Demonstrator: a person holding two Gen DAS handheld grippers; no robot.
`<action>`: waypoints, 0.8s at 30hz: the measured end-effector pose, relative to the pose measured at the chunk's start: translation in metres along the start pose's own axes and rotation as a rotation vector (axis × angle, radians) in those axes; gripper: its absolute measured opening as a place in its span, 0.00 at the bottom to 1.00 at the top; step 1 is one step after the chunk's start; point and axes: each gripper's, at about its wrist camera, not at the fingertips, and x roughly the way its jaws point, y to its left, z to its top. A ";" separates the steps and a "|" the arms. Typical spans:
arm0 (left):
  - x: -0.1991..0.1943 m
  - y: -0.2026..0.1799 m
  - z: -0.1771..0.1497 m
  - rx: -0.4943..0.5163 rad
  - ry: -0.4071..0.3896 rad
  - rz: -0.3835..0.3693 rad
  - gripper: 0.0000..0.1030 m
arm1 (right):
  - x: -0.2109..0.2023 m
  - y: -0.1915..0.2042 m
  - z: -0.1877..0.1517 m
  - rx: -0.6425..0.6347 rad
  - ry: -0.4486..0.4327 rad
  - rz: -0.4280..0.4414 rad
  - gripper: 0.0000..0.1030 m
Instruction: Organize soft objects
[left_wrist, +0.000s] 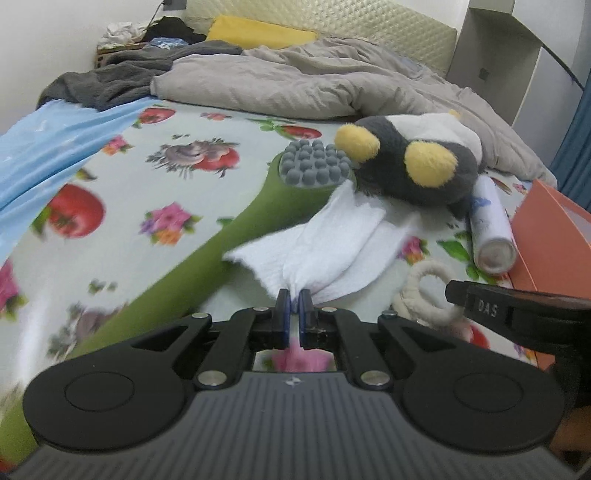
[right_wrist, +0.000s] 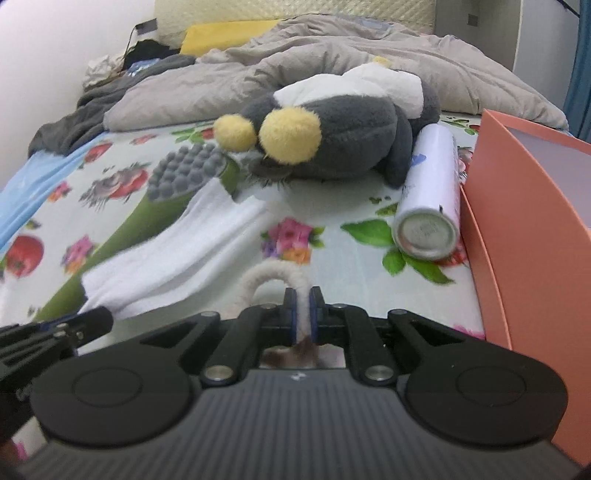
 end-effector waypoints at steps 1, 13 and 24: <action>-0.007 0.000 -0.006 -0.010 0.007 0.004 0.05 | -0.004 0.002 -0.004 -0.008 0.004 0.001 0.10; -0.091 -0.002 -0.065 -0.017 0.056 0.021 0.05 | -0.067 -0.011 -0.048 -0.027 0.092 0.052 0.10; -0.131 0.008 -0.101 -0.035 0.141 -0.054 0.05 | -0.107 -0.015 -0.086 -0.017 0.155 0.128 0.11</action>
